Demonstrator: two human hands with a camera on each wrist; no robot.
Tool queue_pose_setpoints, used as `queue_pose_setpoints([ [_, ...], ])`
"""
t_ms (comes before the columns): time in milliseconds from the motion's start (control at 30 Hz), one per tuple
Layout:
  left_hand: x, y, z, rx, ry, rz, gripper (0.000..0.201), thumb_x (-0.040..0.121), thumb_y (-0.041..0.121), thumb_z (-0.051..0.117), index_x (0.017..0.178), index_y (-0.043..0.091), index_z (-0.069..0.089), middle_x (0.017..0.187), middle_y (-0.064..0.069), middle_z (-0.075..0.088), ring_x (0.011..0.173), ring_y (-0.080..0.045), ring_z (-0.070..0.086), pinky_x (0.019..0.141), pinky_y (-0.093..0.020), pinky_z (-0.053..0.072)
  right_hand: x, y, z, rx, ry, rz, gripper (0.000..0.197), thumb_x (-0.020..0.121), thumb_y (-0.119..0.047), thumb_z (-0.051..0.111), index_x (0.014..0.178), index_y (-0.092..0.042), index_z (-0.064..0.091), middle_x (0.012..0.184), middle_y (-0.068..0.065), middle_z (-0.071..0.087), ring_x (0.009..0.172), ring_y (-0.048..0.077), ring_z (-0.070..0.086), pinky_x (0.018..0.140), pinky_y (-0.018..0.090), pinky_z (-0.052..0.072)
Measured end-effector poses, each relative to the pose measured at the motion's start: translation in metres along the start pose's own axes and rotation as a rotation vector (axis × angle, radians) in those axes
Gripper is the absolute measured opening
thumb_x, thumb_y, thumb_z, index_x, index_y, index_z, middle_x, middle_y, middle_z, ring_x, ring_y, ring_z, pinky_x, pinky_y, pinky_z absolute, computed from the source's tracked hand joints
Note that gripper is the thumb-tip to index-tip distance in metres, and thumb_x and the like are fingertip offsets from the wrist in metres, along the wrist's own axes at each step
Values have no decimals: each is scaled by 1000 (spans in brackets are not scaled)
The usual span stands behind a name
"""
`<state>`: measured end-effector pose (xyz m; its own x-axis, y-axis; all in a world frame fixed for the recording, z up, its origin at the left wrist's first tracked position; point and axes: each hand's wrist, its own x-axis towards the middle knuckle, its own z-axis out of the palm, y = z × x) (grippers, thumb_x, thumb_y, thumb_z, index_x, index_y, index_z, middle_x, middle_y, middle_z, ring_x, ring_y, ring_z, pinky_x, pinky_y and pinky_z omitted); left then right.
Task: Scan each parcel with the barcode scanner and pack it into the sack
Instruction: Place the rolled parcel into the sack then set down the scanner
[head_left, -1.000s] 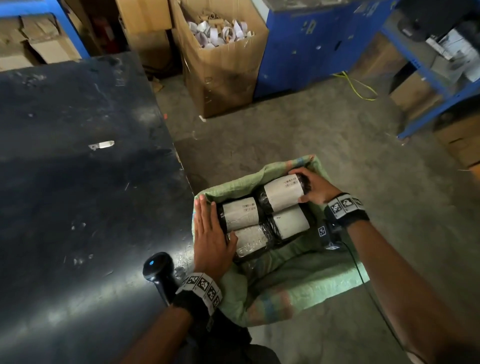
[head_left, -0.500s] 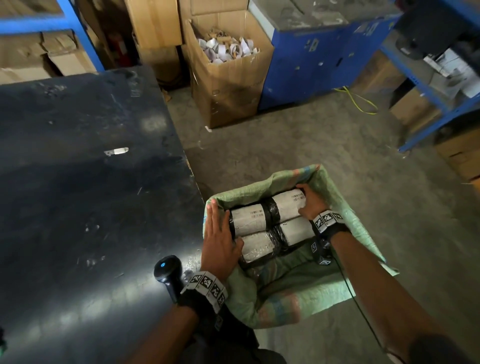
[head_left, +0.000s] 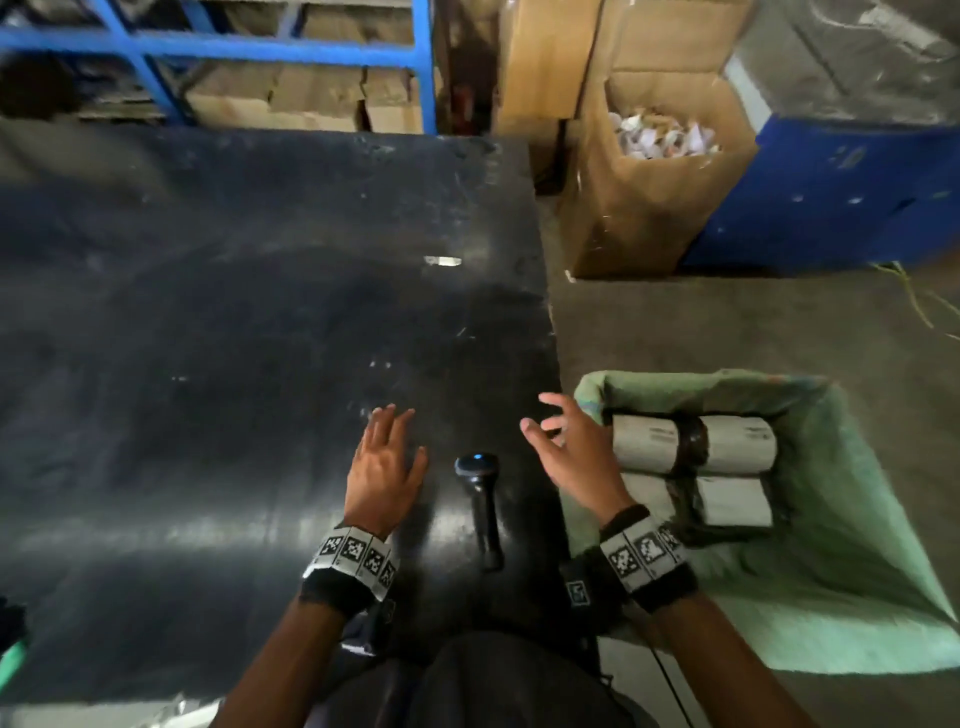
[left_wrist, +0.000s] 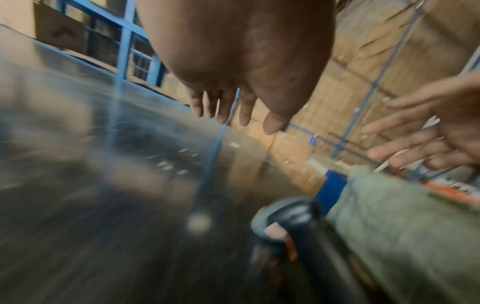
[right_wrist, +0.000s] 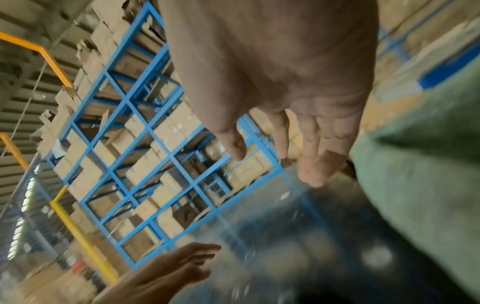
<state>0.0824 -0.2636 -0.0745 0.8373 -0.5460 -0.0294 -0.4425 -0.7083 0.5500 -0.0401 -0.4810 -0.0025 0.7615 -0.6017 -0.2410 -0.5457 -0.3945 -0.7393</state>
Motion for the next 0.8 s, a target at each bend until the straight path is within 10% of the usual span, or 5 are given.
queue_pose_setpoints([
  [267, -78, -116, 33, 234, -111, -163, 73, 95, 48, 19, 160, 15, 25, 168, -16, 11, 155, -33, 12, 123, -55, 24, -14, 21, 116, 56, -165, 372, 70, 97, -49, 49, 152, -15, 24, 143, 22, 50, 128, 37, 52, 105, 38, 39],
  [433, -92, -136, 50, 281, -104, -147, 67, 101, 46, 26, 162, 21, 16, 170, -11, 3, 157, -28, 6, 126, -48, 11, -19, 28, 144, 558, -134, 507, 46, 103, -40, 42, 144, -29, 26, 103, 13, 62, 58, 22, 59, 44, 24, 47],
  [800, -90, -141, 53, 295, -116, -165, 71, 98, 48, 30, 162, 22, 13, 171, -10, 0, 158, -27, 1, 126, -50, 13, 66, 7, 145, 602, 10, 464, 43, 101, -48, 37, 142, -34, 34, 76, 9, 60, 41, 18, 42, 42, 23, 33],
])
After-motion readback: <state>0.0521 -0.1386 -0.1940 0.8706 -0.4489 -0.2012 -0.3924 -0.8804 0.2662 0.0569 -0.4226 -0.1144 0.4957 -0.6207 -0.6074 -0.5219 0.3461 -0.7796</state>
